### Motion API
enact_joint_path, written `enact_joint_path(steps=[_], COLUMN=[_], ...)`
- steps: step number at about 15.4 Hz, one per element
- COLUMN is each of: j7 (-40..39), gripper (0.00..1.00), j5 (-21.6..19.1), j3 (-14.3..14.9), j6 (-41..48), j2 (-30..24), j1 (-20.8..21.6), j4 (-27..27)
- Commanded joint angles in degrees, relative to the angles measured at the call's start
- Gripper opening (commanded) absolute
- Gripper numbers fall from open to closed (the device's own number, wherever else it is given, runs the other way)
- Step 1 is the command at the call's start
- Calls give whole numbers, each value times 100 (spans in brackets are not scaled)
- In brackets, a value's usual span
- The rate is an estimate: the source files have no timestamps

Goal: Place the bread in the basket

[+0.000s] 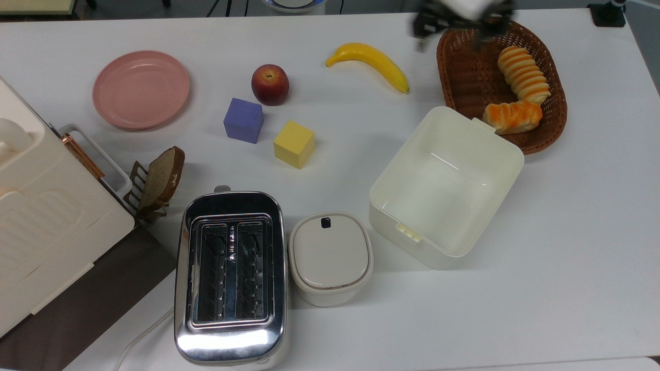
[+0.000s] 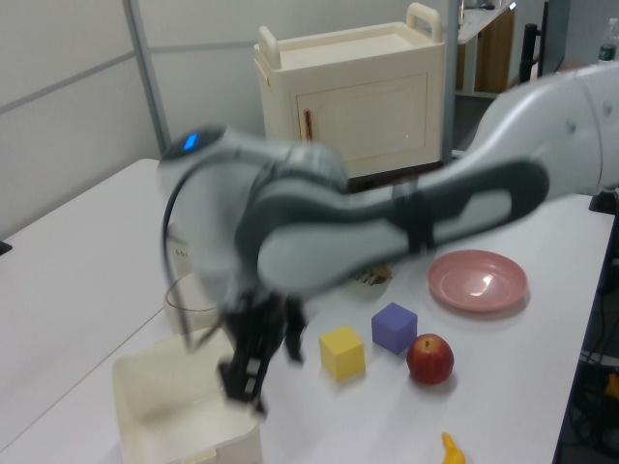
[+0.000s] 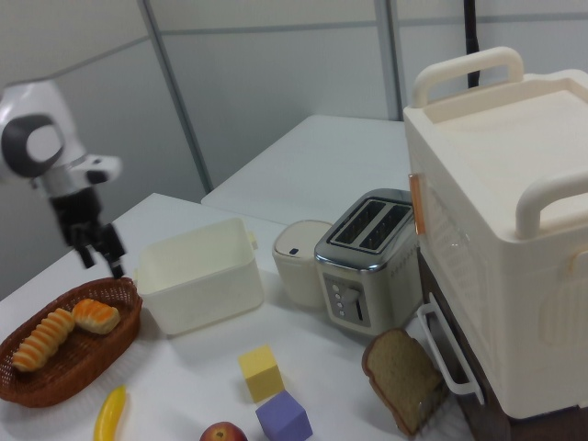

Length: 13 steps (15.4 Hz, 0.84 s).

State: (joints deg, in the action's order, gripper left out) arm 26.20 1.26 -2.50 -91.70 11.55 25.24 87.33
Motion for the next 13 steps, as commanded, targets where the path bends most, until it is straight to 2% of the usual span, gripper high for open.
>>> enact_joint_path(steps=[1,4,6,8,10,13], j7=[-272,-1028,-1091,-1152,-1554,-1987], gripper=[100,100,100,100,100,100], j5=[-12,23,189,261,226,208], j3=[-540,-541,-541,-498,-489,-445], j6=[556,995,1111,1041,970,857], j2=[-706,-1075,-1120,-1033,-910,-883], j1=[-1615,-2486,-2997,-3253,-3551,-3702], j4=[171,162,162,162,162,162])
